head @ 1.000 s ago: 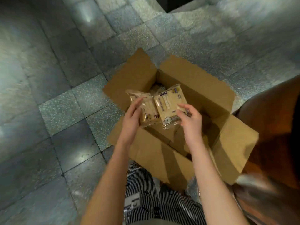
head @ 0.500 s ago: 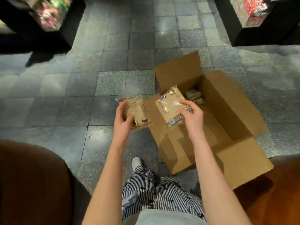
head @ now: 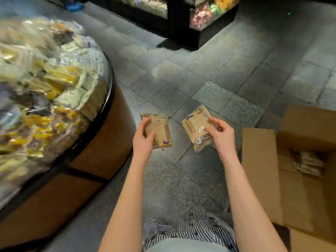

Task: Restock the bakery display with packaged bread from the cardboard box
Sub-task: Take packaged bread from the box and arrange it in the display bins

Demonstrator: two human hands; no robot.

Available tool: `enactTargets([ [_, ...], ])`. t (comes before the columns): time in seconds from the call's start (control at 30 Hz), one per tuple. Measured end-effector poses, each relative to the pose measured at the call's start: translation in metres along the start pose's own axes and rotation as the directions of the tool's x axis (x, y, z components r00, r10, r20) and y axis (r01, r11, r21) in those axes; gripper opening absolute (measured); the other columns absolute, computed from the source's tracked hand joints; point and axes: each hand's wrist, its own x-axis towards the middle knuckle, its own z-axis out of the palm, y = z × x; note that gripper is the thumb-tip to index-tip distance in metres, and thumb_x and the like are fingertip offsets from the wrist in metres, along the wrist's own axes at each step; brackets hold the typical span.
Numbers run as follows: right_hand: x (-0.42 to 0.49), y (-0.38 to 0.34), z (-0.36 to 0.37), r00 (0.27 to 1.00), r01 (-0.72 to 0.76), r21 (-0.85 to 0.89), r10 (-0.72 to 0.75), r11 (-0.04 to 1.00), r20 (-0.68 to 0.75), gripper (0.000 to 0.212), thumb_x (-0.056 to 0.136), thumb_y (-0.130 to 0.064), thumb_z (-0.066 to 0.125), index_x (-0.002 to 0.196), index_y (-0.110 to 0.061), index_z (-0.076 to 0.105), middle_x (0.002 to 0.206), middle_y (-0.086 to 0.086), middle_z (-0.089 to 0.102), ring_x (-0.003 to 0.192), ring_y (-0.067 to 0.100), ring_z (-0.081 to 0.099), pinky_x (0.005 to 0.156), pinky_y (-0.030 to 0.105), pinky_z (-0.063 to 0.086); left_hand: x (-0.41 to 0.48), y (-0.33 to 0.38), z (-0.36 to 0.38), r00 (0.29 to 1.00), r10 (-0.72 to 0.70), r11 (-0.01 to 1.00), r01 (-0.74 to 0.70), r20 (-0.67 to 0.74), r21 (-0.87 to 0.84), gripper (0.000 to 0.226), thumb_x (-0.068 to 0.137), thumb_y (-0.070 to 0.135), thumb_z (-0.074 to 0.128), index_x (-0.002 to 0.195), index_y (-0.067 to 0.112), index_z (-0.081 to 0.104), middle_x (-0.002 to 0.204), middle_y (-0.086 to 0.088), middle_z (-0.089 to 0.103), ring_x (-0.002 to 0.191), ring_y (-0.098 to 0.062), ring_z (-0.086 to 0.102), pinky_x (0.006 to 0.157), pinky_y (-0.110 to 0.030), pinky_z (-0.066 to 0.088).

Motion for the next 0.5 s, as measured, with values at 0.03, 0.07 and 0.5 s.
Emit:
enactTargets([
  [0.03, -0.009, -0.003, 0.024, 0.999, 0.015, 0.003, -0.015, 1.0, 0.035, 0.031, 0.086, -0.008, 0.07, 0.114, -0.021, 0.069, 0.106, -0.009, 0.069, 0.097, 0.01, 0.064, 0.09, 0.029, 0.051, -0.004, -0.008, -0.027, 0.999, -0.002, 1.0, 0.003, -0.037, 0.008, 0.044, 0.093, 0.0, 0.056, 0.131, 0.022, 0.055, 0.131, 0.008, 0.056, 0.123, -0.012, 0.051, 0.108, -0.042, 0.043],
  [0.07, -0.02, -0.006, 0.048, 0.997, 0.03, 0.01, -0.031, 1.0, 0.068, 0.031, 0.085, -0.007, 0.071, 0.113, -0.021, 0.069, 0.106, -0.007, 0.069, 0.095, 0.009, 0.063, 0.087, 0.026, 0.05, -0.008, -0.017, -0.055, 0.997, -0.004, 1.0, 0.005, -0.071, 0.01, 0.044, 0.093, 0.0, 0.056, 0.131, 0.022, 0.055, 0.13, 0.009, 0.056, 0.123, -0.01, 0.051, 0.108, -0.041, 0.042],
  [0.5, -0.205, -0.016, 0.366, 0.856, 0.043, -0.028, -0.022, 0.999, 0.517, 0.027, 0.086, -0.017, 0.072, 0.11, -0.027, 0.069, 0.113, 0.003, 0.069, 0.104, 0.019, 0.065, 0.093, 0.041, 0.054, -0.117, -0.129, -0.396, 0.833, -0.203, 0.979, 0.189, -0.515, -0.081, 0.043, 0.1, 0.007, 0.048, 0.134, 0.033, 0.051, 0.141, 0.013, 0.047, 0.128, -0.006, 0.044, 0.099, -0.027, 0.043],
])
